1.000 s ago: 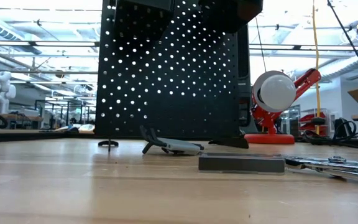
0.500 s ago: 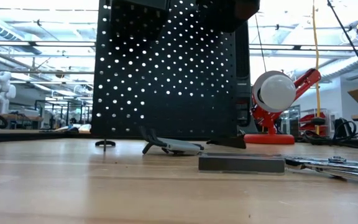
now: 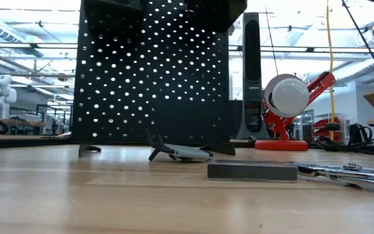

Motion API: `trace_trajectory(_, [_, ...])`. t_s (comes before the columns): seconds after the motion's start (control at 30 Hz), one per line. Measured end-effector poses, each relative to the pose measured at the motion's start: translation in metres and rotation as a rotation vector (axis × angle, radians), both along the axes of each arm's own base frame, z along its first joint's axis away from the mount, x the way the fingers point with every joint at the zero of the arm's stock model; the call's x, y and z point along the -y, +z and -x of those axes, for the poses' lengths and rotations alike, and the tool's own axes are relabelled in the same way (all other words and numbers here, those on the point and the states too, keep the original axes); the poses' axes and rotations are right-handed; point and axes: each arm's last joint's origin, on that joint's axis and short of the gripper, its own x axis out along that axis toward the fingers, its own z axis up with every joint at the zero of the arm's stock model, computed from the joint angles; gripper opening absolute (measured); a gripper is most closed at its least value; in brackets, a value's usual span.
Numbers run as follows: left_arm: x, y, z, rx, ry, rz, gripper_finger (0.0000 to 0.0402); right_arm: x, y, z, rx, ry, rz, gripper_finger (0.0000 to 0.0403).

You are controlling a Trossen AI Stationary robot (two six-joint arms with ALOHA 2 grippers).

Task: Hang tools onto peg board
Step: Assemble the tool holder on the pegboard

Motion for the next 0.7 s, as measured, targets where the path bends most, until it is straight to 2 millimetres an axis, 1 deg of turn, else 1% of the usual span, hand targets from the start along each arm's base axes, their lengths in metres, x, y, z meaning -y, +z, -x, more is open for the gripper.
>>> trace_trajectory(0.17, [-0.002, 0.002, 0.013, 0.018, -0.018, 0.003, 0.0069, 0.02, -0.004, -0.012, 0.032, 0.019, -0.031, 0.0])
trace_trajectory(0.27, [-0.002, 0.003, 0.017, 0.024, -0.023, 0.011, 0.0069, 0.028, -0.007, -0.019, 0.039, 0.048, -0.037, 0.0])
trace_trajectory(0.4, [-0.003, 0.002, 0.021, 0.017, -0.016, 0.018, 0.0069, 0.037, -0.009, -0.029, -0.001, 0.063, -0.053, 0.0])
trace_trajectory(0.5, [-0.003, 0.002, 0.022, 0.011, -0.001, 0.019, 0.0069, 0.042, -0.013, -0.031, 0.004, 0.05, -0.081, 0.0])
trace_trajectory(0.63, [-0.004, 0.002, 0.023, 0.018, 0.017, 0.02, 0.0069, 0.046, -0.016, -0.024, 0.088, 0.017, -0.106, 0.0])
trace_trajectory(0.7, [-0.004, 0.002, 0.023, 0.022, 0.029, 0.023, 0.0069, 0.045, -0.021, -0.026, 0.045, -0.018, -0.096, 0.0])
